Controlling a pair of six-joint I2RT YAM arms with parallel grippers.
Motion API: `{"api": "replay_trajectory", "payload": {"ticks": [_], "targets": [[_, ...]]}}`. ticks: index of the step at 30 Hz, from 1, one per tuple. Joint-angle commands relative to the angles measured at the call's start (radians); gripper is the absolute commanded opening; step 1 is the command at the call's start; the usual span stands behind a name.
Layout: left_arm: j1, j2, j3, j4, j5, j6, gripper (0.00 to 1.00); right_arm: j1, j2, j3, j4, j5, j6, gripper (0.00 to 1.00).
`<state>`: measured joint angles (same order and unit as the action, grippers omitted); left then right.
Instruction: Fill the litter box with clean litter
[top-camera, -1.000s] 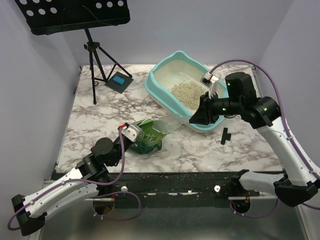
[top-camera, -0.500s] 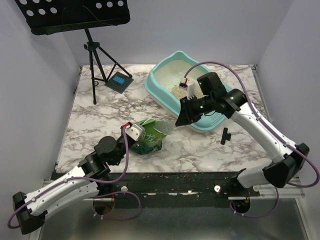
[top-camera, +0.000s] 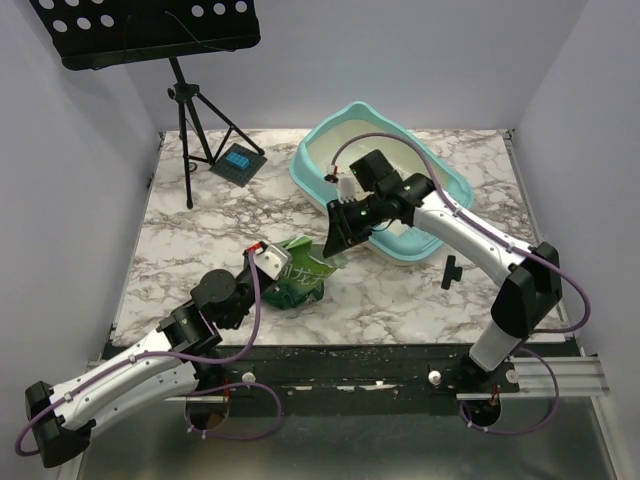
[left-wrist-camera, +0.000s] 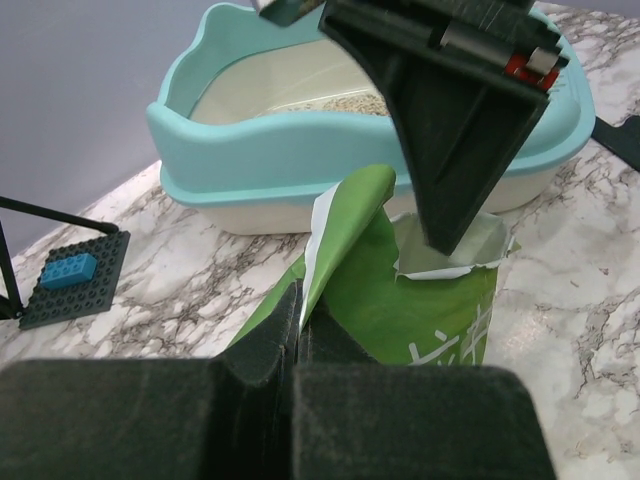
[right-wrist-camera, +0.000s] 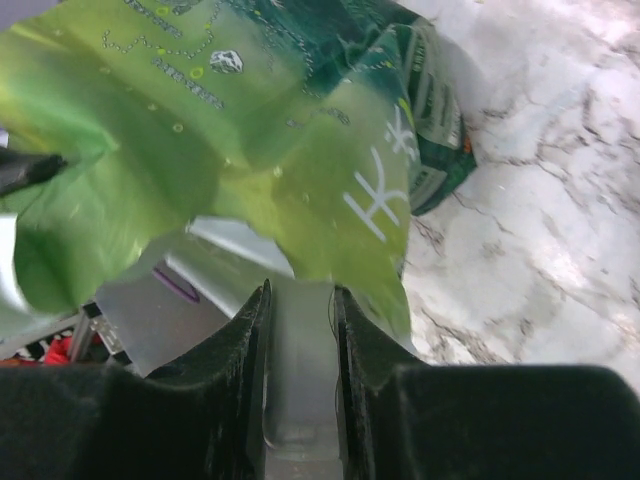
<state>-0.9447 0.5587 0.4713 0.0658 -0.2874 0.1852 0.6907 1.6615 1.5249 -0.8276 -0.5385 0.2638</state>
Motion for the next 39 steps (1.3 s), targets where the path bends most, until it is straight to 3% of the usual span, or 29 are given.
{"api": "replay_trajectory", "payload": {"ticks": [1, 8, 15, 27, 39], "targets": [[-0.003, -0.016, 0.024, -0.018, -0.019, -0.015, 0.00, 0.023, 0.087, -0.034, 0.074, 0.006, 0.051, 0.00], [-0.003, -0.026, 0.020, -0.015, -0.018, -0.009, 0.00, 0.023, 0.130, -0.158, 0.316, -0.201, 0.173, 0.00], [-0.003, -0.028, 0.016, -0.014, -0.010, -0.003, 0.00, 0.023, 0.119, -0.370, 0.761, -0.463, 0.414, 0.00], [-0.003, -0.032, 0.003, -0.001, 0.014, 0.011, 0.00, 0.012, 0.011, -0.575, 1.237, -0.538, 0.685, 0.00], [-0.003, -0.033, -0.008, 0.006, 0.039, 0.025, 0.00, -0.106, -0.065, -0.792, 1.749, -0.558, 1.050, 0.00]]}}
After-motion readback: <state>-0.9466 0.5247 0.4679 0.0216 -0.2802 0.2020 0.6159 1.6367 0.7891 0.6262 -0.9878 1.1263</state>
